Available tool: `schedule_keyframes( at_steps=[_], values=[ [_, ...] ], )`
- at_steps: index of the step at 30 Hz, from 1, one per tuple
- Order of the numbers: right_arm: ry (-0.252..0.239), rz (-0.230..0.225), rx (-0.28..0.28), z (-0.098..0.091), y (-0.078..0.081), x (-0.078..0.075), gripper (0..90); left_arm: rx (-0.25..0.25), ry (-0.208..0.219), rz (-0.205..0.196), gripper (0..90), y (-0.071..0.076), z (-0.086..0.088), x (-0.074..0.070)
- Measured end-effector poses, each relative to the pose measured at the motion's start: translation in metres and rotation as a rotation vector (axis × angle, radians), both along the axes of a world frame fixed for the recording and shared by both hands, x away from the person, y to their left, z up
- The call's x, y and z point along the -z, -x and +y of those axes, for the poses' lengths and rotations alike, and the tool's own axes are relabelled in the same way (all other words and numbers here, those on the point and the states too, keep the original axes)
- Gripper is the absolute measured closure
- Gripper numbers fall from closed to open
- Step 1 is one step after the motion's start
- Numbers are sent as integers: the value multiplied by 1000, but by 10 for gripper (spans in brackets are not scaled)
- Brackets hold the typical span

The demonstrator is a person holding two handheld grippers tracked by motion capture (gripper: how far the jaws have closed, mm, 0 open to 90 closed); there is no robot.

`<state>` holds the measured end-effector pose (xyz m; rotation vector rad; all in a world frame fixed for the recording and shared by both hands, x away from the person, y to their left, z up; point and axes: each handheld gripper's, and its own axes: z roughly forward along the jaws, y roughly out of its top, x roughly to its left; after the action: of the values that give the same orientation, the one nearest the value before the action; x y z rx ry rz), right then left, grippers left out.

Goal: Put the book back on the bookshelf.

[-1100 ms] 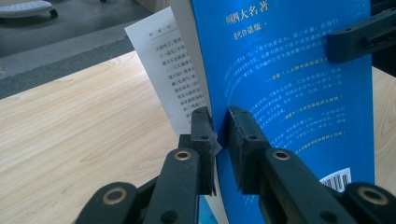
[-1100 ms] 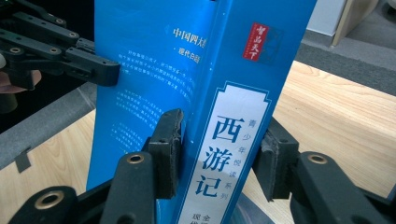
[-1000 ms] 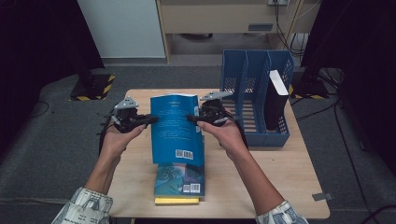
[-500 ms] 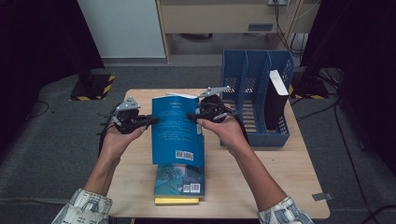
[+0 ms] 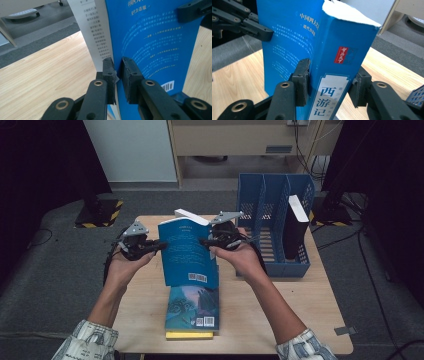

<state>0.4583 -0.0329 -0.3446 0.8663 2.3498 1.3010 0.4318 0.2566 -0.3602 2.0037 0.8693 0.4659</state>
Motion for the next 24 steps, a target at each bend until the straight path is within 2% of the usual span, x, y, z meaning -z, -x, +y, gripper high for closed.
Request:
schedule_keyframes(
  at_steps=[10,13,18,24],
  values=[
    [39,-35,-55,-10,31,-3,551,18,38,-45,811,32,2,3],
    [41,-35,-79,-12,38,-6,513,32,40,-51,811,38,2,3],
    [28,-50,-110,-6,39,-13,502,46,44,-54,806,43,2,4],
    [33,-44,-147,7,37,-14,496,33,61,-59,782,42,4,7]
  ],
)
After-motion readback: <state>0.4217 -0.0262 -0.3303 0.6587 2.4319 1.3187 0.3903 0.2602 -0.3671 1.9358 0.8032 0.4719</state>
